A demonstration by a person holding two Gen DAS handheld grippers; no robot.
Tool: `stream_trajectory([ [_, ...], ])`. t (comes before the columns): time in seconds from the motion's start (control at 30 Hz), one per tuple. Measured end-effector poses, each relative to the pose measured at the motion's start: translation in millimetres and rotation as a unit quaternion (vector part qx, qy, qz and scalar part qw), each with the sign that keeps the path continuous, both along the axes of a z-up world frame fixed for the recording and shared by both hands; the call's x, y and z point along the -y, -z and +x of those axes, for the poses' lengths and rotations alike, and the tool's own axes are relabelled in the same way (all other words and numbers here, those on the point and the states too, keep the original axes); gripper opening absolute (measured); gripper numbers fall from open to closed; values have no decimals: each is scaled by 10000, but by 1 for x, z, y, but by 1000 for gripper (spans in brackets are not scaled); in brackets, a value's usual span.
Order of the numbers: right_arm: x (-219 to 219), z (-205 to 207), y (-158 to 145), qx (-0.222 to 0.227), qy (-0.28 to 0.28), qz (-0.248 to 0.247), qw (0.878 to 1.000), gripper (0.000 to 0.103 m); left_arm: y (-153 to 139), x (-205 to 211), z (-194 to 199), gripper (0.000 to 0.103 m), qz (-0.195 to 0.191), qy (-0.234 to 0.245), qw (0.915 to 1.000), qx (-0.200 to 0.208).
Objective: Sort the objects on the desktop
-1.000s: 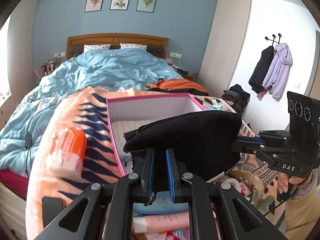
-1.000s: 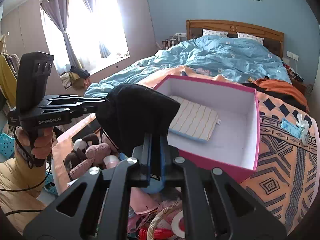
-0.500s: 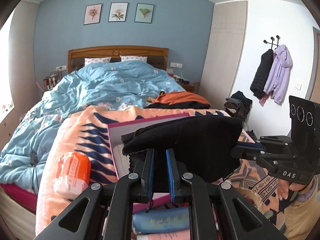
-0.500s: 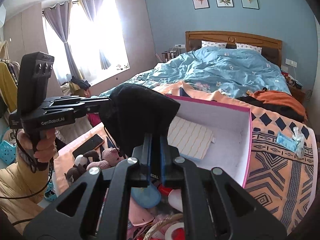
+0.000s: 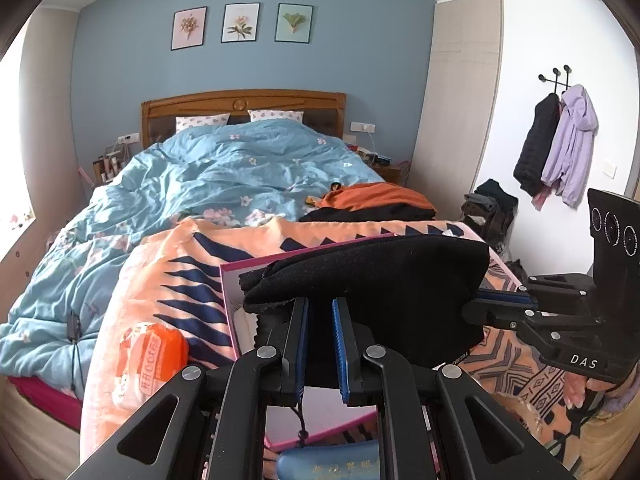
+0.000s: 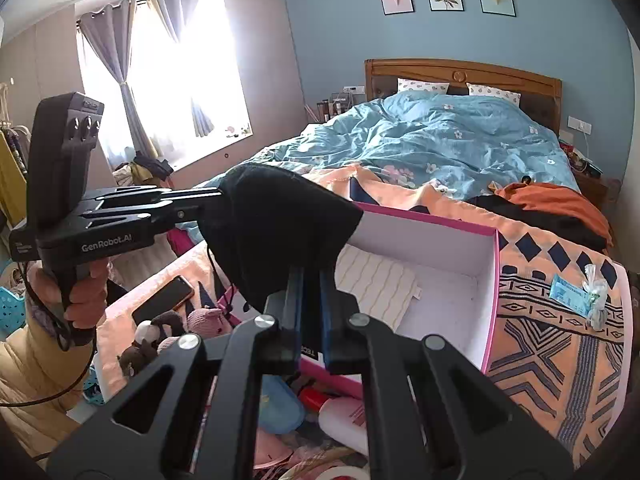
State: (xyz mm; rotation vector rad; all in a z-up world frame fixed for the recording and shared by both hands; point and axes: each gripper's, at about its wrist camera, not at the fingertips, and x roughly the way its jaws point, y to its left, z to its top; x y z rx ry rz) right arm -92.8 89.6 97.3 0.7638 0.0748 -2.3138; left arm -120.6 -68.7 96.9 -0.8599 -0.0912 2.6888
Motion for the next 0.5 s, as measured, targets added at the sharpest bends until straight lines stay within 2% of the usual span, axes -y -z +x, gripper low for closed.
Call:
stream_trajectory([
  [0.5, 3, -23, 1, 42, 59, 13, 10000, 9, -1, -6, -30, 11, -34, -63, 10000, 37],
])
